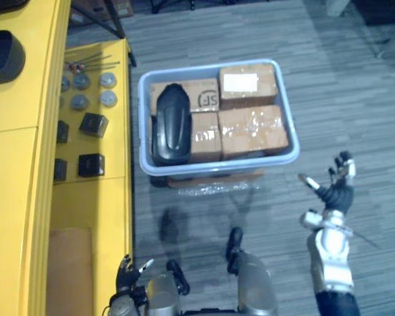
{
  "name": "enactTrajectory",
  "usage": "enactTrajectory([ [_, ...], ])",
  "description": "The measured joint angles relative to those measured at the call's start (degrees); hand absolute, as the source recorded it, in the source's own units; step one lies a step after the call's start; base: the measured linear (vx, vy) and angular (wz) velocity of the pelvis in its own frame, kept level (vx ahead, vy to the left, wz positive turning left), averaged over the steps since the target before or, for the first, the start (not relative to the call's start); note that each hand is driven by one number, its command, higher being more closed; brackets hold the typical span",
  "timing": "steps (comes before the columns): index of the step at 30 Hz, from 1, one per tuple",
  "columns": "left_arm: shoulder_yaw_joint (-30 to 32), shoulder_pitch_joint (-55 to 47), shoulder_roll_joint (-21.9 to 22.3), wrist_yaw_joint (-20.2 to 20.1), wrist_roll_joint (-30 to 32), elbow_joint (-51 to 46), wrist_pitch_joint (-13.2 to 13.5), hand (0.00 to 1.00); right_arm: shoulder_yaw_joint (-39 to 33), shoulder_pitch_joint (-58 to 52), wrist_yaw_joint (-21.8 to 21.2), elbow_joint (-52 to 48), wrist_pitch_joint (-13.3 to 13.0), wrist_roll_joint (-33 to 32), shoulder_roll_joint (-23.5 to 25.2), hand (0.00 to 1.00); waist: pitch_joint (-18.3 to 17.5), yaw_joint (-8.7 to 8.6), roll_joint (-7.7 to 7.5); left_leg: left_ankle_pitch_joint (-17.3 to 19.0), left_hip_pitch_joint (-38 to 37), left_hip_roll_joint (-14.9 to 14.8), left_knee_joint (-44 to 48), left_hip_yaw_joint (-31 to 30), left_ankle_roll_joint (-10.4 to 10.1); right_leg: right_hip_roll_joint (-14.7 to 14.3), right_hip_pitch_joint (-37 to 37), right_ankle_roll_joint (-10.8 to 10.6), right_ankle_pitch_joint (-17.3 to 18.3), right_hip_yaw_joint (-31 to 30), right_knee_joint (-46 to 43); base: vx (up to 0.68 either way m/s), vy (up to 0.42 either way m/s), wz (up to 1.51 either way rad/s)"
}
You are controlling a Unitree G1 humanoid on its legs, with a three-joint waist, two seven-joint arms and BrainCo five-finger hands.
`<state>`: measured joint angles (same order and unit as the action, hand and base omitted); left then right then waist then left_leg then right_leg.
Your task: Walk over and take plastic housings, then place them on the shelf
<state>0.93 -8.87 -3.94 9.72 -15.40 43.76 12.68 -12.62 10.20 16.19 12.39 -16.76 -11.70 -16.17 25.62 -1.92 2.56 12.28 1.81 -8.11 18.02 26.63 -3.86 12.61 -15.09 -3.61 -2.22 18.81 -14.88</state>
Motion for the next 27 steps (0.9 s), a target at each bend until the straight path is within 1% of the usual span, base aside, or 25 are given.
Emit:
enactTrajectory([
  [3, -0.57, 0.08, 0.59, -1.23, -1.13, -1.16, 0.00, 0.00, 0.04, 9.07, -0.47, 11.17, 2.10, -1.94, -4.16, 0.00, 0.96, 1.60, 1.69, 0.08, 1.11, 2.01, -0.01, -3.38, 0.14, 2.62, -0.35, -0.42, 0.04, 1.43, -1.69, -0.12, 0.078, 0.40],
  [4, -1.42, 0.07, 0.57, -1.59, -2.30, -1.35, -0.07, 0.00, 0.11, 12.57, -0.91, 15.62, 2.60, -3.07, -6.01, 0.00, 0.89, 2.17, 2.18, 0.22, 2.57, 2.84, 0.02, -5.44, 0.52, 3.78, -1.17, -0.55, 0.05, 2.33, -2.32, -0.17, 0.075, 0.57],
  [6, -1.78, 0.20, 0.58, -2.06, -2.56, -2.16, -0.20, 0.00, 0.31, 17.09, -1.33, 20.75, 3.89, -4.29, -8.81, 0.00, 1.45, 3.00, 2.86, 0.03, 4.51, 3.69, 0.62, -7.34, 1.04, 5.15, -1.60, -0.89, -0.18, 3.70, -2.64, -0.15, 0.050, 0.60],
  [7, -1.98, 0.42, 0.64, -2.50, -2.69, -2.37, -0.24, 0.00, 1.01, 22.17, -1.98, 26.53, 5.07, -6.27, -11.51, 0.00, 1.79, 3.82, 3.55, -0.24, 6.10, 4.43, 1.37, -8.87, 1.61, 6.38, -1.82, -1.13, -0.49, 5.05, -2.90, -0.15, 0.054, 0.59],
  [8, -2.02, 0.60, 0.66, -2.68, -2.76, -2.37, -0.26, 0.00, 1.50, 24.09, -2.47, 28.60, 5.77, -7.31, -12.75, 0.00, 1.90, 4.32, 3.80, -0.23, 6.62, 4.62, 1.79, -9.24, 1.75, 6.69, -1.93, -1.17, -0.60, 5.32, -3.02, -0.16, 0.064, 0.55],
  [9, -2.15, 0.95, 0.67, -2.88, -2.71, -2.26, -0.39, 0.00, 2.90, 27.89, -3.05, 32.47, 6.80, -8.62, -15.16, 0.00, 2.20, 5.13, 4.54, -0.14, 7.75, 4.93, 2.75, -10.28, 2.01, 7.33, -1.90, -1.18, -0.91, 6.25, -3.24, -0.11, 0.063, 0.42],
  [10, -2.12, 0.97, 0.64, -3.20, -2.73, -2.14, -0.45, 0.00, 3.62, 30.19, -3.62, 34.70, 7.29, -9.23, -16.33, 0.00, 2.18, 5.46, 4.87, -0.17, 8.79, 5.21, 3.43, -11.09, 2.18, 7.84, -2.08, -1.24, -0.96, 6.92, -3.40, -0.09, 0.061, 0.50],
  [11, -2.12, 0.96, 0.40, -3.28, -2.71, -1.91, -0.69, 0.00, 4.69, 32.80, -3.95, 37.01, 8.41, -9.96, -17.57, 0.00, 2.02, 6.13, 5.14, -0.27, 10.23, 5.46, 4.08, -12.00, 2.40, 8.35, -2.48, -1.24, -1.12, 7.87, -3.55, -0.06, 0.059, 0.41],
  [12, -2.15, 0.96, 0.08, -3.48, -2.68, -1.46, -1.15, 0.00, 5.72, 34.62, -4.12, 38.66, 9.39, -10.06, -18.29, 0.00, 2.02, 6.97, 5.15, -0.36, 11.00, 5.54, 4.62, -12.25, 2.51, 8.47, -2.96, -1.20, -1.45, 8.01, -3.67, -0.04, 0.044, 0.31],
  [13, -2.24, 0.96, -0.07, -3.73, -2.65, 0.26, -2.21, 0.00, 7.06, 36.45, -4.34, 40.50, 10.59, -10.06, -19.14, 0.00, 2.07, 7.92, 5.22, -0.41, 11.72, 5.62, 4.94, -12.68, 2.60, 8.54, -3.12, -1.17, -1.71, 8.31, -3.50, -0.03, 0.037, 0.29],
  [15, -2.28, 0.86, -0.10, -3.73, -2.63, 2.47, -3.57, 0.00, 8.48, 38.55, -5.00, 42.67, 11.66, -10.07, -20.00, 0.00, 2.33, 8.45, 5.74, -0.41, 12.74, 5.77, 5.70, -14.24, 2.61, 8.88, -2.72, -1.18, -1.71, 9.67, -3.63, -0.01, 0.024, 0.32],
  [17, -3.41, 0.84, -0.09, -3.90, -2.63, 3.79, -5.25, 0.00, 10.35, 42.22, -5.36, 46.15, 13.39, -10.56, -21.66, 0.00, 2.87, 9.84, 6.69, -0.45, 14.38, 5.93, 6.66, -15.43, 2.68, 9.33, -2.95, -1.17, -1.71, 11.15, -3.85, -0.01, 0.031, 0.29],
  [19, -4.47, 0.77, 0.21, -4.00, -2.64, 4.66, -5.33, 0.00, 11.42, 44.33, -5.50, 48.14, 13.97, -10.61, -22.39, 0.00, 3.36, 11.39, 7.53, -0.52, 14.65, 6.15, 6.70, -15.62, 2.80, 9.58, -3.09, -1.17, -1.71, 11.24, -3.96, -0.02, 0.023, 0.13],
  [21, -4.69, 0.71, 0.52, -4.32, -2.65, 4.84, -5.34, 0.00, 12.89, 46.14, -5.67, 49.51, 14.46, -10.50, -22.39, 0.00, 3.43, 11.85, 8.28, -0.54, 15.79, 6.31, 7.25, -16.64, 2.83, 9.83, -3.23, -1.12, -1.66, 12.26, -4.07, -0.04, 0.021, 0.20],
  [24, -5.40, 0.72, 0.46, -4.40, -2.76, 4.80, -5.25, 0.00, 13.23, 47.73, -5.68, 50.24, 14.56, -9.94, -22.40, 0.00, 3.55, 12.77, 8.57, -0.59, 17.36, 6.50, 8.08, -17.04, 2.91, 10.37, -4.34, -0.93, -1.53, 12.58, -4.90, -0.02, 0.015, 0.10],
  [27, -6.74, 0.72, -0.04, -4.43, -3.09, 4.95, -5.34, 0.00, 13.41, 48.91, -4.76, 51.57, 14.59, -9.34, -22.42, 0.00, 3.52, 13.41, 8.61, -0.60, 17.49, 6.76, 8.42, -16.86, 2.96, 10.85, -4.72, -0.84, -1.46, 12.38, -5.51, -0.04, 0.038, 0.00],
])
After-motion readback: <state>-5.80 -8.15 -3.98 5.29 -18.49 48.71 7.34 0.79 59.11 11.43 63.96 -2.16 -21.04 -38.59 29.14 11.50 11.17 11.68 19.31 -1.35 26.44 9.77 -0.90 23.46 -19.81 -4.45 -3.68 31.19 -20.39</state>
